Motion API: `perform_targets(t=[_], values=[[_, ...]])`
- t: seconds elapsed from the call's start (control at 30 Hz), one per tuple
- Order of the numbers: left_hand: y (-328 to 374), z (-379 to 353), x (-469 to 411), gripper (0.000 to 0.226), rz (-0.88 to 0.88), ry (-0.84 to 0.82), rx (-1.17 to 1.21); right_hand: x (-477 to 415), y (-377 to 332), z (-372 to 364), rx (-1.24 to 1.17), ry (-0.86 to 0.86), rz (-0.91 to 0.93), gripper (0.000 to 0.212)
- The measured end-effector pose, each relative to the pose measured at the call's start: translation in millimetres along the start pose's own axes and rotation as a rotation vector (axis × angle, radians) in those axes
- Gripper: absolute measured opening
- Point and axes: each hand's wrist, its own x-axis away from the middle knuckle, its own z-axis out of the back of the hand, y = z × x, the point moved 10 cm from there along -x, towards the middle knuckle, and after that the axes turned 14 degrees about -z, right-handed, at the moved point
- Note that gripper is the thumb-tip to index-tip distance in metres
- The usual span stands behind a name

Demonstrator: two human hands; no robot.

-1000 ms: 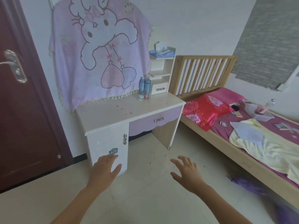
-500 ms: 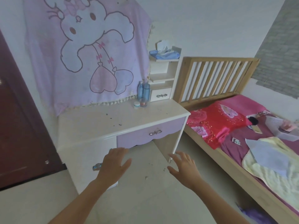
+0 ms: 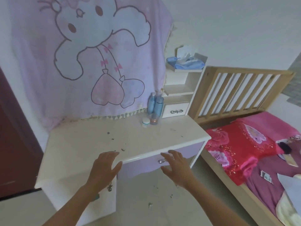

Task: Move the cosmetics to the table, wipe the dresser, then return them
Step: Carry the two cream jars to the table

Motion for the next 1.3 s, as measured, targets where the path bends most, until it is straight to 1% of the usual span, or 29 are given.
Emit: perform_targets(t=[0.13,0.17,0.23,0.27,0.3,0.33,0.37,0.47,0.63,0.67,0.73,0.77,0.83,0.87,0.97,1.03,1.1,1.17,1.2,1.3], values=[[-19,-11,-48,0.076,-0.020,0.012,0.030,-53,-4,1,0.011,0.000,-0.028,0.054],[-23,-15,-57,0.076,-0.008,0.011,0.046,-61,-2,-5,0.009,-0.025,-0.042,0.058],[-27,-29,-67,0.075,0.007,-0.011,0.073,-72,2,-17,0.007,-0.065,-0.061,0.077],[-28,-36,-70,0.074,0.000,-0.014,0.082,-79,6,-23,0.004,-0.085,-0.074,0.080],[-30,-44,-74,0.072,-0.005,-0.014,0.087,-87,11,-27,-0.003,-0.099,-0.090,0.072],[-32,-50,-79,0.071,-0.003,-0.016,0.091,-95,16,-29,-0.008,-0.104,-0.096,0.060],[-35,-57,-85,0.071,0.010,-0.030,0.097,-105,21,-28,-0.010,-0.096,-0.099,0.053],[-40,-73,-106,0.070,0.037,-0.061,0.089,-137,40,-26,0.002,-0.094,-0.118,0.052],[-40,-94,-153,0.061,0.060,-0.067,0.068,-197,58,-26,-0.016,-0.109,-0.106,0.053],[-40,-97,-162,0.060,0.051,-0.056,0.051,-207,59,-28,-0.022,-0.127,-0.101,0.054],[-44,-103,-181,0.064,0.080,-0.039,0.037,-232,62,-28,-0.056,-0.137,-0.083,0.070],[-45,-108,-192,0.067,0.100,-0.046,0.032,-246,65,-26,-0.080,-0.136,-0.073,0.073],[-48,-114,-214,0.067,0.114,-0.033,-0.011,-278,70,-23,-0.101,-0.129,-0.041,0.058],[-50,-118,-225,0.068,0.129,-0.030,-0.028,-291,71,-21,-0.097,-0.130,-0.018,0.054],[-55,-134,-252,0.078,0.212,-0.038,-0.024,-328,76,-25,-0.072,-0.156,0.056,0.053],[-54,-150,-263,0.080,0.256,-0.057,0.004,-347,78,-29,-0.049,-0.178,0.103,0.053],[-52,-166,-269,0.071,0.269,-0.083,0.003,-365,81,-36,-0.038,-0.198,0.135,0.053],[-57,-186,-269,0.056,0.309,-0.165,0.027,-376,83,-44,-0.050,-0.229,0.145,0.054],[-59,-193,-270,0.052,0.326,-0.185,0.022,-380,82,-48,-0.059,-0.241,0.151,0.054],[-67,-203,-282,0.056,0.339,-0.174,0.016,-397,72,-54,-0.081,-0.246,0.175,0.055]])
